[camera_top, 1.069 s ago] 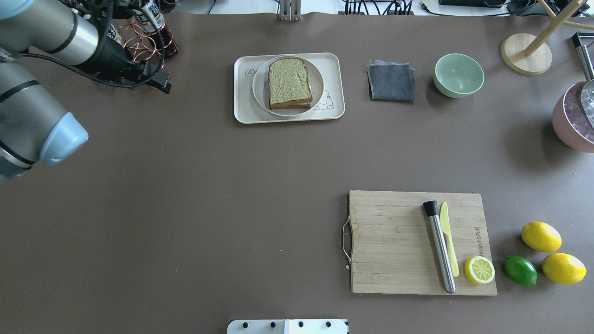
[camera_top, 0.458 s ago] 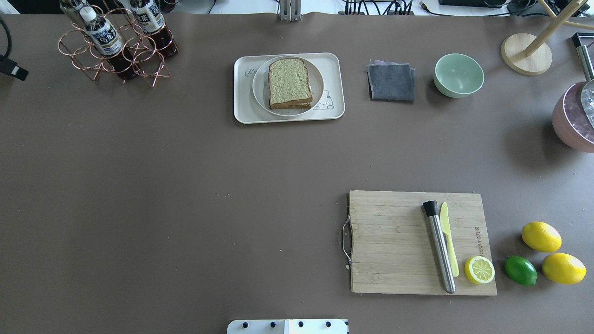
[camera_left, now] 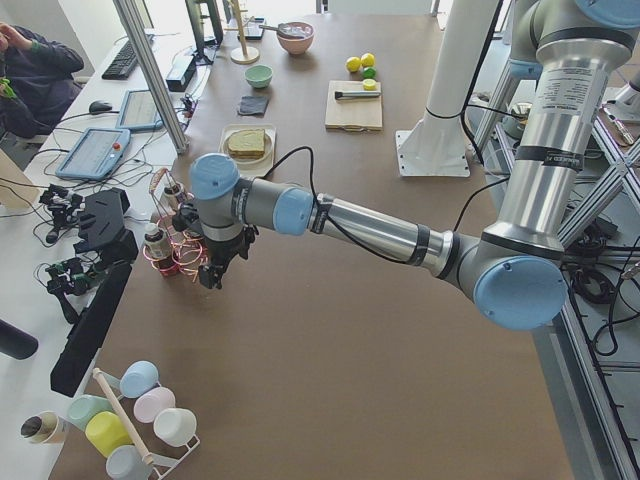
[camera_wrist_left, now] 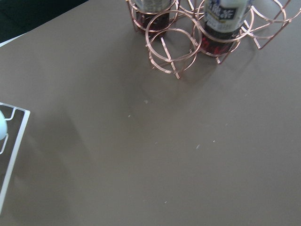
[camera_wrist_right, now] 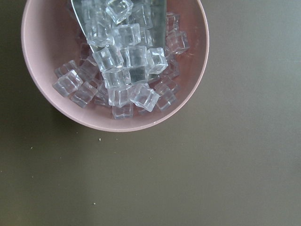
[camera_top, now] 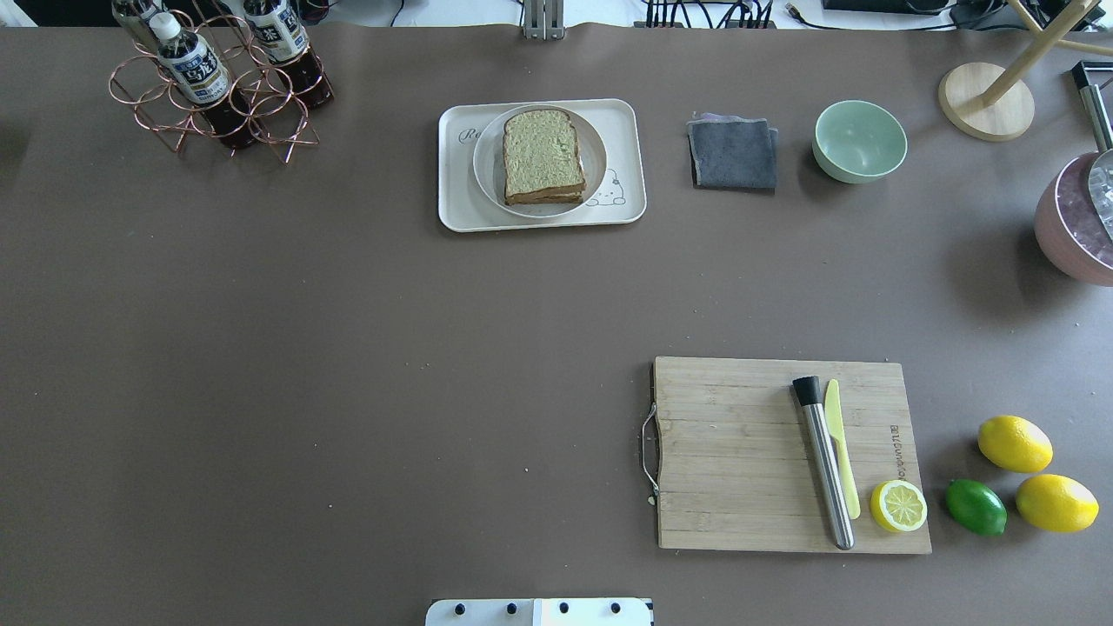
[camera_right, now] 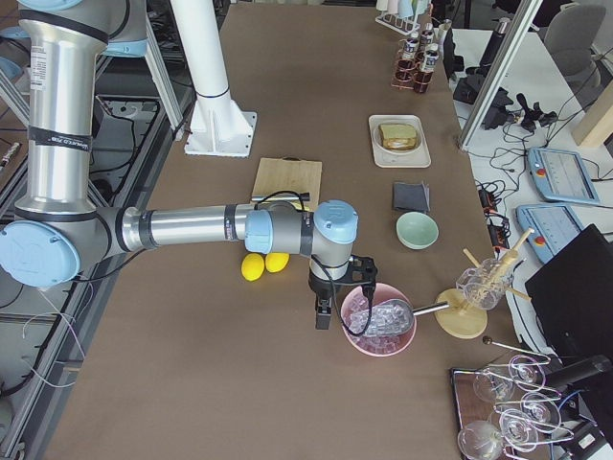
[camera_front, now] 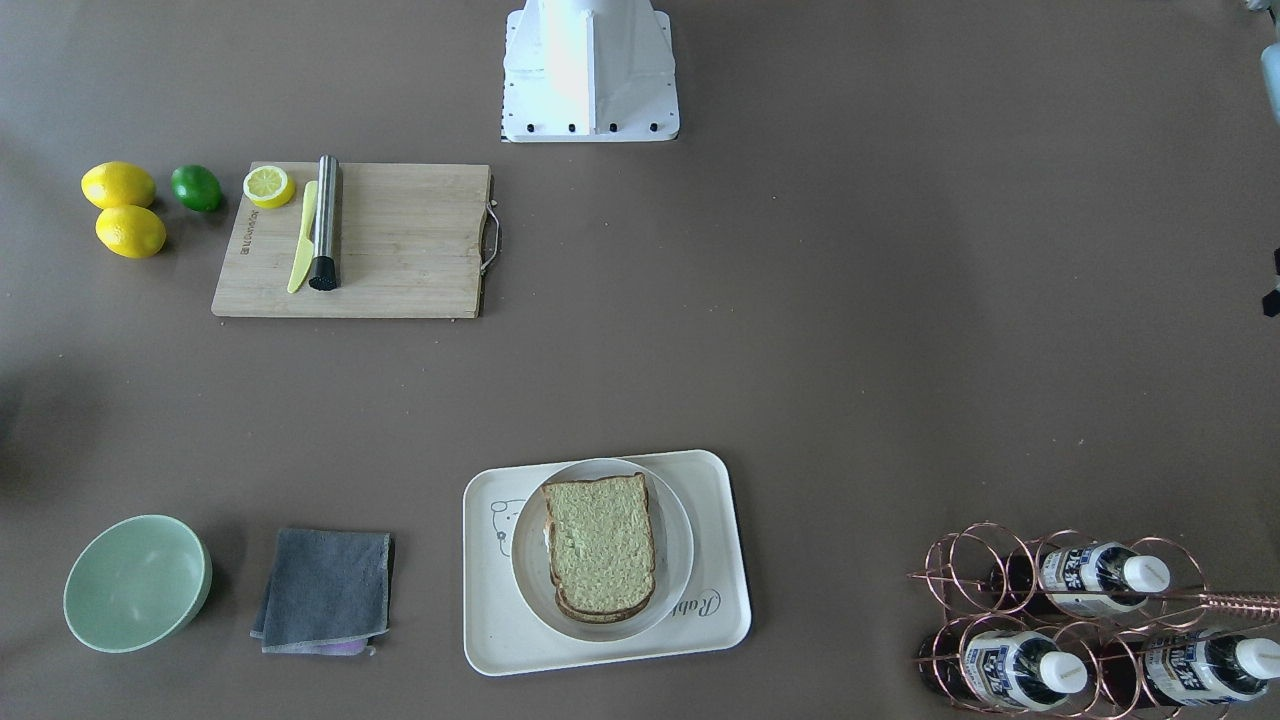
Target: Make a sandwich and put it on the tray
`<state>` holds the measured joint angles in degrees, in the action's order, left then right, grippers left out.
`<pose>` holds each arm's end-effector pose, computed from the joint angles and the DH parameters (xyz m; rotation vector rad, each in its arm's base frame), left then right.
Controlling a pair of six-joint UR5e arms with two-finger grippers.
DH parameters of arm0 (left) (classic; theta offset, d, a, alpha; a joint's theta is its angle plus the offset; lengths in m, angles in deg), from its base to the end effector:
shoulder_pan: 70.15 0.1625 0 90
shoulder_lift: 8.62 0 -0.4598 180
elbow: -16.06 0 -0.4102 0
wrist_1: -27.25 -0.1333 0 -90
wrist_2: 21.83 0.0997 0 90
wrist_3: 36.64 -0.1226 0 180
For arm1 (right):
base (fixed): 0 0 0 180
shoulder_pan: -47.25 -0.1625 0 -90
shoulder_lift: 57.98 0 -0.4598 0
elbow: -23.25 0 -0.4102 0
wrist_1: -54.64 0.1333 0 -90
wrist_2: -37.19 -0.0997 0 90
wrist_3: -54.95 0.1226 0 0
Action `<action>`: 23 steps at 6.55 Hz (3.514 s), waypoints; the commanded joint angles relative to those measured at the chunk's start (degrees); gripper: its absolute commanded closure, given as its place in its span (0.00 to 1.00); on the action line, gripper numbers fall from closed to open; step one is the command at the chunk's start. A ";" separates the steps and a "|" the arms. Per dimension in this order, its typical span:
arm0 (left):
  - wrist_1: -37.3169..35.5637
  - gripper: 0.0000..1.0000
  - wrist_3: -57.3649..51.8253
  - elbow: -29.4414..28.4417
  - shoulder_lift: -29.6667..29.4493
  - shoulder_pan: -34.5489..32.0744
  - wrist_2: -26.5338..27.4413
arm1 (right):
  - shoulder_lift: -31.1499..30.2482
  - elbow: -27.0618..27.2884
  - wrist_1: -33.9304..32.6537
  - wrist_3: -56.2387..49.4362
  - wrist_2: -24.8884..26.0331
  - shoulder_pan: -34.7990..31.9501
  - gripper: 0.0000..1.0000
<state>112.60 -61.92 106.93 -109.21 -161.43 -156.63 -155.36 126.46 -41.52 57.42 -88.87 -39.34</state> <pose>-0.0602 -0.5946 0.6075 0.2916 0.7406 0.4432 0.0344 -0.4510 0.6765 -0.0378 -0.6283 -0.0140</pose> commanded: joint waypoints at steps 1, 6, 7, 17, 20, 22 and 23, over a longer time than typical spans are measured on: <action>-0.10 0.02 -6.62 -4.65 5.89 -4.76 0.15 | 0.00 -0.21 0.00 -0.01 -0.07 0.01 0.00; 0.87 0.02 4.32 -3.33 7.34 -7.08 -0.38 | 0.00 -0.82 0.00 -0.01 -0.15 0.02 0.00; 1.13 0.02 4.71 -3.33 7.34 -5.41 -0.38 | 0.00 -0.91 0.00 -0.01 -0.15 0.02 0.00; 2.01 0.02 12.45 -2.72 7.69 -4.60 -4.60 | 0.00 -1.43 0.00 -0.01 -1.21 0.02 0.00; 2.01 0.02 12.45 -2.80 7.77 -4.60 -4.60 | 0.00 -2.40 0.00 0.08 -1.30 0.02 0.00; 2.01 0.02 12.45 -2.89 7.78 -4.60 -4.60 | 0.00 -2.40 0.00 -0.01 -1.30 0.02 0.00; 2.01 0.02 12.36 -2.89 7.86 -4.60 -4.60 | 0.00 -2.40 0.00 0.08 -1.21 0.02 0.00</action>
<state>114.62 -49.50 104.05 -101.41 -166.04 -161.23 -155.36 124.08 -41.52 57.46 -90.14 -39.32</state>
